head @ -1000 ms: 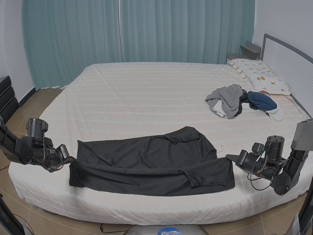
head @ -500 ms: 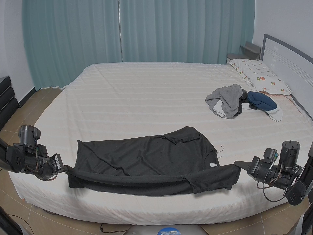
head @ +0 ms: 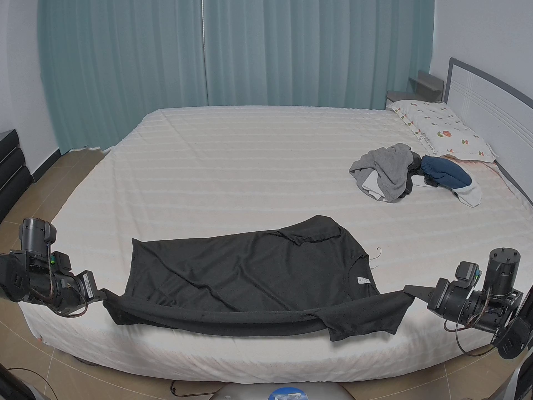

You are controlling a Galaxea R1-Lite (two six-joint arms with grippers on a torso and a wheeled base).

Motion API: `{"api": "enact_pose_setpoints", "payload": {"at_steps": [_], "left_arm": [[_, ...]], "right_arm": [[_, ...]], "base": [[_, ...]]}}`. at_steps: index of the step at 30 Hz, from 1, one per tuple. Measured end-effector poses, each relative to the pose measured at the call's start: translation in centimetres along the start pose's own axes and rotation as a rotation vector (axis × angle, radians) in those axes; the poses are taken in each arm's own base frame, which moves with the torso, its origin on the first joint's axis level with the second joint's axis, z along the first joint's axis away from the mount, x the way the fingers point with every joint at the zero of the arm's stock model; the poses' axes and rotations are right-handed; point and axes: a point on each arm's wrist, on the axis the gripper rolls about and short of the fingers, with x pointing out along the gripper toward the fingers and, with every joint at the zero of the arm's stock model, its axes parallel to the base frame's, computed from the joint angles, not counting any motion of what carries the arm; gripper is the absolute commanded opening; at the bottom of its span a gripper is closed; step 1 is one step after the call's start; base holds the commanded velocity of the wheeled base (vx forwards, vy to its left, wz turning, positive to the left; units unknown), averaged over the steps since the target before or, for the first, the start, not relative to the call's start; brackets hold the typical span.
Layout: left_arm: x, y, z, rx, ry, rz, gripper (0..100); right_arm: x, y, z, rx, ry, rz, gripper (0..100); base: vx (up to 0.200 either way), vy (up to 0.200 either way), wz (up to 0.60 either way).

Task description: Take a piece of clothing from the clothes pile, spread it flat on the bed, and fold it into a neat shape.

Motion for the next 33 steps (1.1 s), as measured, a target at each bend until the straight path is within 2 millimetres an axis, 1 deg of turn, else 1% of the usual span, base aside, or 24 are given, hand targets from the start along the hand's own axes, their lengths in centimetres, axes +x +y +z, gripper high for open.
{"api": "enact_pose_setpoints", "payload": {"at_steps": [7,14,18,23,29,33], "left_arm": [[-0.3,0.1,-0.6,0.028,0.032,0.010,0],[-0.5,0.2,-0.9,0.055,0.040,0.014,0],[-0.6,0.4,-1.6,0.082,0.078,0.026,0],[-1.0,0.4,-1.9,0.084,0.085,0.029,0],[-1.2,0.2,-1.6,0.093,0.064,0.020,0],[-1.1,0.0,-1.0,0.087,0.051,0.010,0]], "right_arm": [[-0.4,0.1,-0.9,-0.005,0.071,-0.037,0],[-1.4,0.3,-1.5,-0.023,0.130,-0.071,0],[-2.0,0.5,-1.6,-0.033,0.143,-0.079,0],[-2.4,0.6,-1.7,-0.038,0.150,-0.083,0],[-2.6,0.6,-1.6,-0.039,0.145,-0.081,0],[-2.1,0.8,-1.1,-0.043,0.130,-0.072,0]], "base": [[0.000,0.000,0.00],[0.000,0.000,0.00],[0.000,0.000,0.00],[0.000,0.000,0.00],[0.000,0.000,0.00],[0.000,0.000,0.00]]}}
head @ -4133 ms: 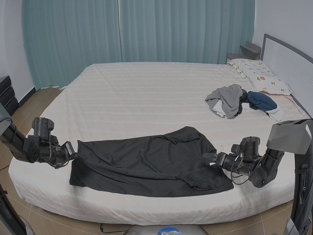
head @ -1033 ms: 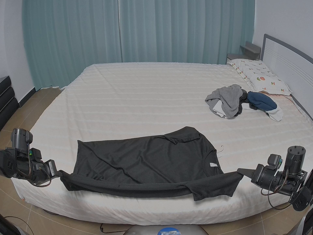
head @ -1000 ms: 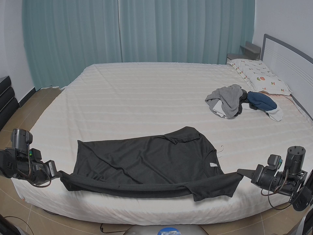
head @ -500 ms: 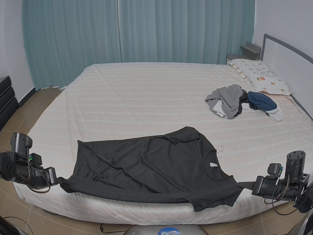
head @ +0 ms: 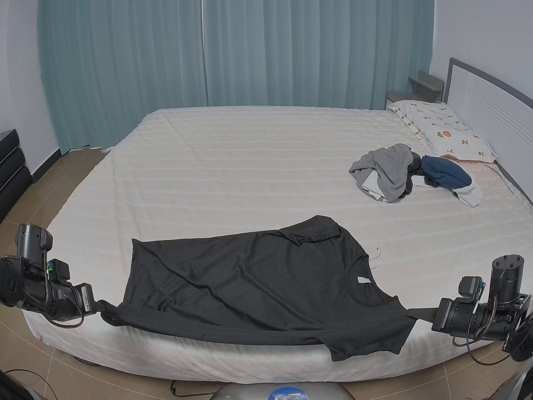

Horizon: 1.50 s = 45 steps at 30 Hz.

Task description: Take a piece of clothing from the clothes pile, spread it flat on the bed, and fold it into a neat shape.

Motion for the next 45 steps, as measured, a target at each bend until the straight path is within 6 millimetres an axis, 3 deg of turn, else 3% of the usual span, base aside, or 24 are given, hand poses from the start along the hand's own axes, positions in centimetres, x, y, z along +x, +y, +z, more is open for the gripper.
{"api": "enact_pose_setpoints", "payload": {"at_steps": [15,34,45], "left_arm": [[2.4,-0.3,3.5,-0.082,0.001,-0.009,0],[8.4,-0.9,6.0,-0.140,0.093,0.006,0],[9.4,-0.5,6.2,-0.162,0.093,0.013,0]], "right_arm": [[5.5,0.0,3.8,0.017,-0.011,-0.013,0],[11.3,-2.6,5.4,0.057,0.015,-0.066,0],[13.1,-3.2,5.7,0.062,0.013,-0.065,0]], "base": [[0.000,0.000,0.00],[0.000,0.000,0.00],[0.000,0.000,0.00]]}}
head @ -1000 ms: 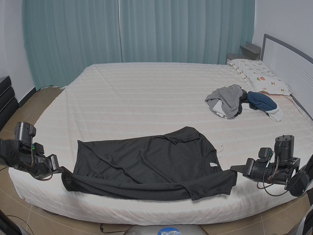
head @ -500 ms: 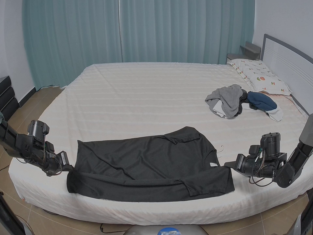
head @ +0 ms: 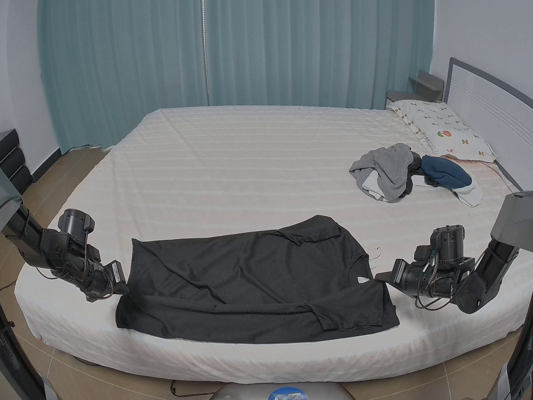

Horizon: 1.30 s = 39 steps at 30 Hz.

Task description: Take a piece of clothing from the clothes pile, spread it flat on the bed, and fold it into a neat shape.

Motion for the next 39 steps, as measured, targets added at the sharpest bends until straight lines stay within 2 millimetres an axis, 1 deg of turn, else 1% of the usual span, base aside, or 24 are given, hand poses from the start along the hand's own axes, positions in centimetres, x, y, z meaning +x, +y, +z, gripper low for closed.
{"api": "enact_pose_setpoints", "payload": {"at_steps": [8,18,24,32,33,34,35,36,37,39], "left_arm": [[-0.3,0.4,0.4,-0.037,-0.029,-0.001,0],[-0.3,0.7,0.3,-0.044,-0.028,0.002,0],[0.1,0.7,0.6,-0.045,-0.031,-0.001,0],[1.2,0.8,0.7,-0.048,-0.008,0.001,0],[1.3,0.8,0.7,-0.047,-0.008,0.000,100],[1.3,0.8,0.7,-0.047,-0.007,0.000,100],[1.4,0.8,0.7,-0.047,-0.005,-0.001,100],[1.5,0.8,0.8,-0.038,-0.010,0.006,100],[1.6,0.6,0.7,-0.020,-0.014,0.010,100],[1.7,0.7,0.6,-0.037,0.001,-0.001,100]], "right_arm": [[-0.1,0.1,0.1,0.000,-0.006,0.004,0],[-0.3,0.3,0.4,-0.002,-0.017,0.012,0],[0.1,0.4,0.5,-0.006,-0.019,0.019,0],[1.1,-0.1,0.0,0.001,0.004,0.008,0],[1.1,-0.1,0.0,0.002,0.006,0.008,0],[1.2,-0.1,0.0,0.002,0.008,0.007,0],[1.2,-0.2,-0.1,0.003,0.009,0.007,100],[1.4,-0.5,-0.2,0.001,0.017,-0.010,100],[1.2,-1.2,-0.5,-0.048,0.020,-0.083,100],[1.3,-1.4,-0.9,0.011,0.058,-0.056,100]], "base": [[0.000,0.000,0.00],[0.000,0.000,0.00],[0.000,0.000,0.00],[0.000,0.000,0.00],[0.000,0.000,0.00],[0.000,0.000,0.00],[0.000,0.000,0.00],[0.000,0.000,0.00],[0.000,0.000,0.00],[0.000,0.000,0.00]]}}
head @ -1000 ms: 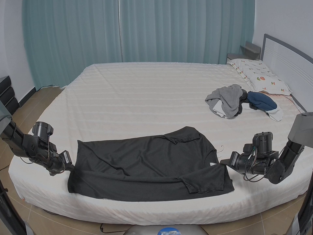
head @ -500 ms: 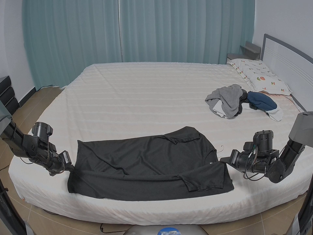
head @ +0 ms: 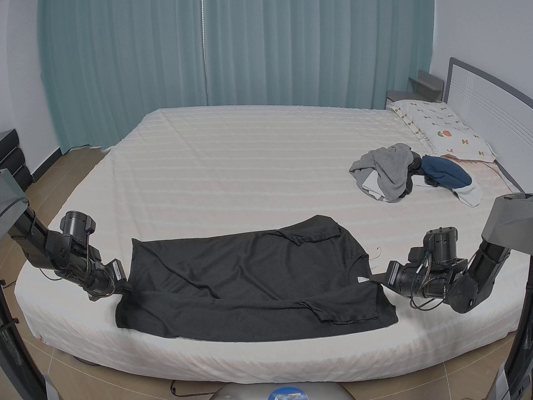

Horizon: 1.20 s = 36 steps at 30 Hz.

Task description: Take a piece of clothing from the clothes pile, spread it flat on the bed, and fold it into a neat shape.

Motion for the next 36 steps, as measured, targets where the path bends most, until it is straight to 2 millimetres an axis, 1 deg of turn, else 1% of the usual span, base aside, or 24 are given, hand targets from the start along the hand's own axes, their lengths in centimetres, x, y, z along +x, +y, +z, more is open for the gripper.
{"api": "enact_pose_setpoints", "payload": {"at_steps": [2,5,10,15,20,23,29,36], "left_arm": [[0.1,0.1,0.0,-0.008,0.007,0.001,100],[0.3,0.2,0.0,-0.016,0.010,0.003,100],[0.1,0.3,0.0,-0.022,0.010,0.003,100],[-1.0,0.1,0.3,-0.032,-0.026,-0.010,100],[-2.2,-0.3,0.5,-0.039,-0.057,-0.027,100],[-2.7,-0.2,0.6,-0.054,-0.068,-0.033,100],[-3.1,0.0,1.0,-0.091,-0.074,-0.069,100],[-3.2,0.1,1.2,-0.095,-0.079,-0.069,100]], "right_arm": [[0.4,0.4,0.6,0.004,-0.033,0.036,100],[0.7,0.4,0.3,0.063,-0.029,0.045,100],[0.3,0.5,1.0,0.140,-0.103,0.096,100],[-0.8,-0.1,1.0,0.172,-0.121,0.095,100],[-1.8,0.0,1.2,0.218,-0.137,0.101,100],[-2.3,0.1,1.3,0.246,-0.144,0.108,100],[-2.6,0.3,1.3,0.250,-0.149,0.113,100],[-2.6,0.3,1.2,0.252,-0.144,0.112,100]], "base": [[0.000,0.000,0.00],[0.000,0.000,0.00],[0.000,0.000,0.00],[0.000,0.000,0.00],[0.000,0.000,0.00],[0.000,0.200,0.00],[0.000,0.200,0.00],[0.000,0.000,0.00]]}}
